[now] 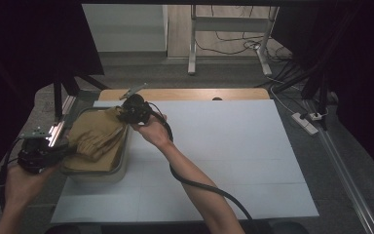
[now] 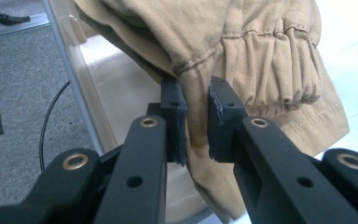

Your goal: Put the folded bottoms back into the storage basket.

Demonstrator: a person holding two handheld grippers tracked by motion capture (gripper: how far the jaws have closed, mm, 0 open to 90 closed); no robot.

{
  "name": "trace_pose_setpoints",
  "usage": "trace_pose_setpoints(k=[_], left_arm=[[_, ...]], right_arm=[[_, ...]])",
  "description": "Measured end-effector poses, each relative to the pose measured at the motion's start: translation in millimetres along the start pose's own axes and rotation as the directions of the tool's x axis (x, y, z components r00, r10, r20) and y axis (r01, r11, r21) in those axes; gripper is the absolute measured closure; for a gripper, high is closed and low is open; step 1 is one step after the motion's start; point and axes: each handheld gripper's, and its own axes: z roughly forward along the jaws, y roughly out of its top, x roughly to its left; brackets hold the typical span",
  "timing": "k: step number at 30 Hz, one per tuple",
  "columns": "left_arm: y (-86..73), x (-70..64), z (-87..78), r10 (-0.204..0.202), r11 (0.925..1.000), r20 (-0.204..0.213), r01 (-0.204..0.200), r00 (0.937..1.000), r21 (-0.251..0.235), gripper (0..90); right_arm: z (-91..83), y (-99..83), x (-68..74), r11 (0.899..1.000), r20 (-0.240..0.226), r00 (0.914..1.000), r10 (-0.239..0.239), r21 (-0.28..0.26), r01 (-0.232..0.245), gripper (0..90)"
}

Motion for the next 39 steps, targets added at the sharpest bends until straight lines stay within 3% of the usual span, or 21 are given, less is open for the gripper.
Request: trace_pose_setpoints(k=[20,27,30,34,39], left_arm=[[-13.9,9.5,31.9,0.004,0.9993,-0.052,-0.002,0.9986,0.037,76.8],[-20.3,12.1,36.3,0.003,0.9983,-0.048,0.0,0.9989,0.058,76.2],[-22.8,13.7,37.8,-0.008,0.998,-0.026,0.009,0.9996,0.063,73.1],[-24.3,15.9,33.1,-0.028,0.9993,-0.025,0.028,0.9993,0.025,68.1],[-22.5,16.9,27.5,-0.052,0.9986,0.003,0.052,0.9986,0.0,62.4]], right_arm=[[34.5,-15.8,-8.2,0.999,0.04,0.9992,0.002,0.049,-0.004,82.7],[44.7,-21.1,-6.1,0.997,0.044,0.999,-0.002,0.074,-0.001,82.0],[46.7,-21.8,-5.0,0.998,0.052,0.9986,-0.007,0.066,0.003,75.6],[47.1,-21.7,-6.3,0.998,0.064,0.9979,0.0,0.07,-0.005,64.0],[41.1,-21.6,-11.0,0.999,0.063,0.9974,0.037,0.037,-0.039,56.2]])
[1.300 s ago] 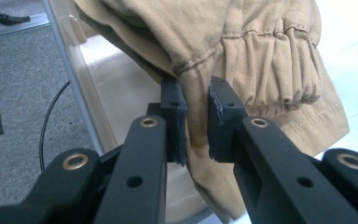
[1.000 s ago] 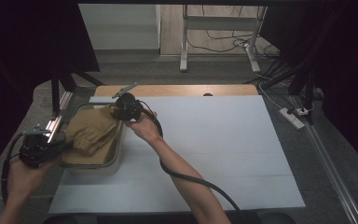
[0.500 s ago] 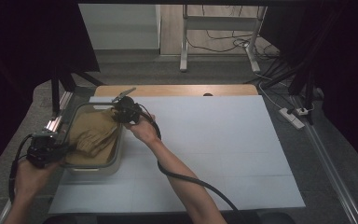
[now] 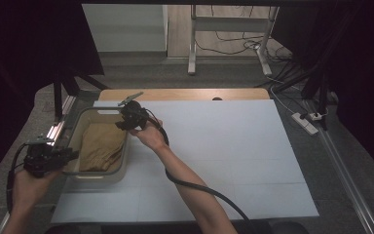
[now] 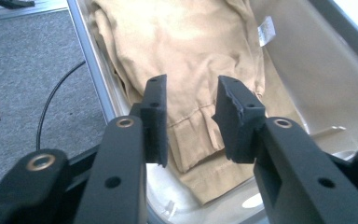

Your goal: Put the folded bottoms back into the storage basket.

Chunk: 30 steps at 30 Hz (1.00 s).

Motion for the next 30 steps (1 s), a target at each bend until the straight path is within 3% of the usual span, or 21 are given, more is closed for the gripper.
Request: trace_pose_setpoints(k=[7,10,17,19,22,27,30], left_arm=[[-0.1,-8.0,3.6,-0.012,0.9999,0.065,0.012,0.9978,-0.006,45.2],[-0.8,-11.8,6.0,0.005,0.9999,0.092,-0.004,0.9958,-0.012,36.3],[-1.4,-21.0,5.6,0.031,0.9969,0.164,-0.018,0.9859,-0.077,21.3],[-1.5,-25.1,5.4,0.031,0.9959,0.162,-0.017,0.9864,-0.089,18.8],[-1.3,-33.0,5.4,0.033,0.9964,0.113,-0.024,0.993,-0.081,16.9],[-2.7,-39.2,2.4,0.05,0.9946,0.161,-0.034,0.9857,-0.098,9.5],[-3.1,-43.8,2.1,0.069,0.9929,0.176,-0.05,0.982,-0.108,6.0]], right_arm=[[-12.1,-1.7,-2.6,1.0,-0.024,0.9996,0.014,-0.019,-0.015,42.9],[-17.0,-1.9,-2.9,1.0,-0.046,0.9987,0.022,-0.011,-0.023,35.4],[-30.2,-1.4,3.8,1.0,-0.073,0.9973,0.0,-0.004,-0.001,20.1],[-33.8,-1.6,7.1,1.0,-0.081,0.9967,-0.008,-0.005,0.007,12.6],[-39.9,-3.0,10.1,0.999,-0.108,0.9934,-0.039,0.024,0.042,8.4],[-49.5,-8.3,11.6,0.998,-0.146,0.9884,-0.042,0.035,0.048,4.9],[-54.0,-12.7,12.0,0.998,-0.14,0.9884,-0.06,0.022,0.064,1.5]])
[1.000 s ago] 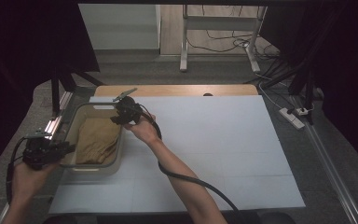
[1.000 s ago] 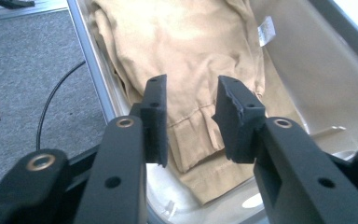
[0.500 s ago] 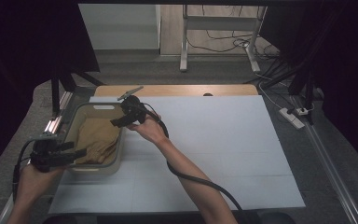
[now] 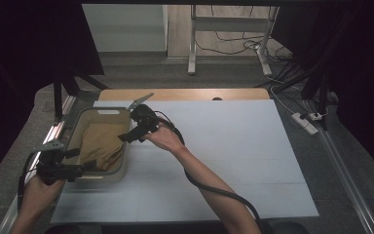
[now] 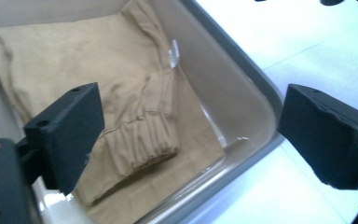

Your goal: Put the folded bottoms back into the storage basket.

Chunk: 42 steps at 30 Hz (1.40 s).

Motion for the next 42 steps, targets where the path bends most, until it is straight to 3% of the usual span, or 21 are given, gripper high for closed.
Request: trace_pose_setpoints(k=[3,9,14,20,29,39,42], left_arm=[[0.5,-5.0,0.9,0.03,0.9996,0.008,-0.03,0.9995,0.0,3.3],[2.2,-14.8,1.2,0.061,0.9981,0.044,-0.061,0.9972,-0.009,1.4],[2.0,-26.3,0.3,0.081,0.9966,0.05,-0.082,0.9954,0.007,0.0],[-3.2,-41.0,0.2,0.082,0.9963,0.078,-0.084,0.9936,0.02,0.0],[-12.0,-51.2,-3.9,0.062,0.9968,0.129,-0.068,0.9897,0.042,0.0],[-29.2,-60.6,-13.2,0.085,0.9963,0.111,-0.085,0.9901,-0.009,0.0],[-34.2,-62.0,-12.7,0.082,0.9967,0.106,-0.082,0.991,-0.005,0.0]], right_arm=[[-3.8,-3.9,1.1,1.0,0.019,0.9997,-0.018,0.003,0.018,0.6],[-9.6,-10.5,6.0,0.999,-0.003,0.999,-0.046,0.011,0.046,0.5],[-15.2,-15.9,11.2,0.999,-0.001,0.9987,-0.05,0.004,0.05,0.0],[-20.9,-23.8,15.4,0.998,-0.005,0.9982,-0.059,0.013,0.06,0.0],[-33.6,-31.9,23.4,0.998,-0.02,0.998,-0.061,0.007,0.061,0.0],[-42.2,-36.5,32.5,0.995,-0.034,0.9944,-0.1,-0.001,0.1,0.0],[-43.2,-40.1,32.9,0.994,-0.037,0.9929,-0.113,-0.004,0.113,0.0]])
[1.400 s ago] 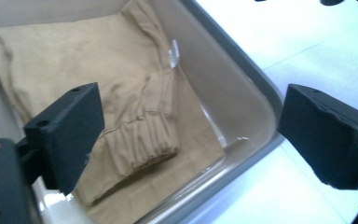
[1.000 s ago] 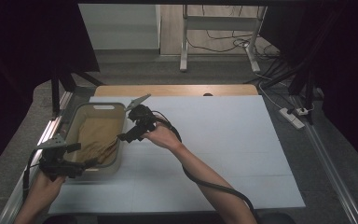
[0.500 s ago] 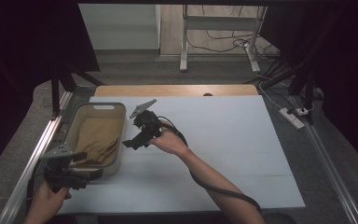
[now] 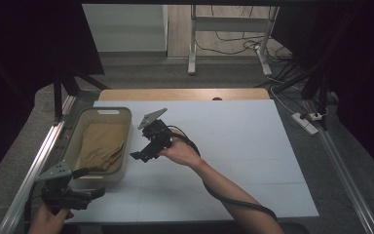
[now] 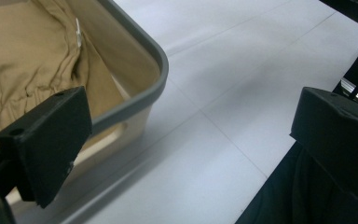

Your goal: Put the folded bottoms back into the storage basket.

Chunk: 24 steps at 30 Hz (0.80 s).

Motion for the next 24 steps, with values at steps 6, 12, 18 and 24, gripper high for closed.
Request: trace_pose_setpoints(k=[6,12,18,24], left_arm=[[-8.8,-0.2,0.0,-0.023,0.9997,-0.003,0.023,0.9997,-0.007,0.0],[-13.8,-1.6,1.1,-0.021,0.9998,-0.014,0.021,0.9997,0.004,0.0],[-14.5,-4.2,0.1,-0.013,0.9999,-0.024,0.013,0.9996,0.007,0.0],[-14.6,-4.7,0.6,-0.013,0.9998,-0.035,0.013,0.9993,0.012,0.0]], right_arm=[[-2.6,-9.6,-1.3,1.0,0.004,1.0,-0.004,0.013,0.004,0.0],[-7.1,-17.3,-2.2,1.0,0.009,1.0,0.004,0.021,-0.004,0.0],[-14.6,-23.4,-3.0,1.0,0.022,0.9998,0.001,0.027,-0.002,0.0],[-24.3,-29.2,-5.3,0.999,0.03,0.9992,0.026,0.024,-0.027,0.0]])
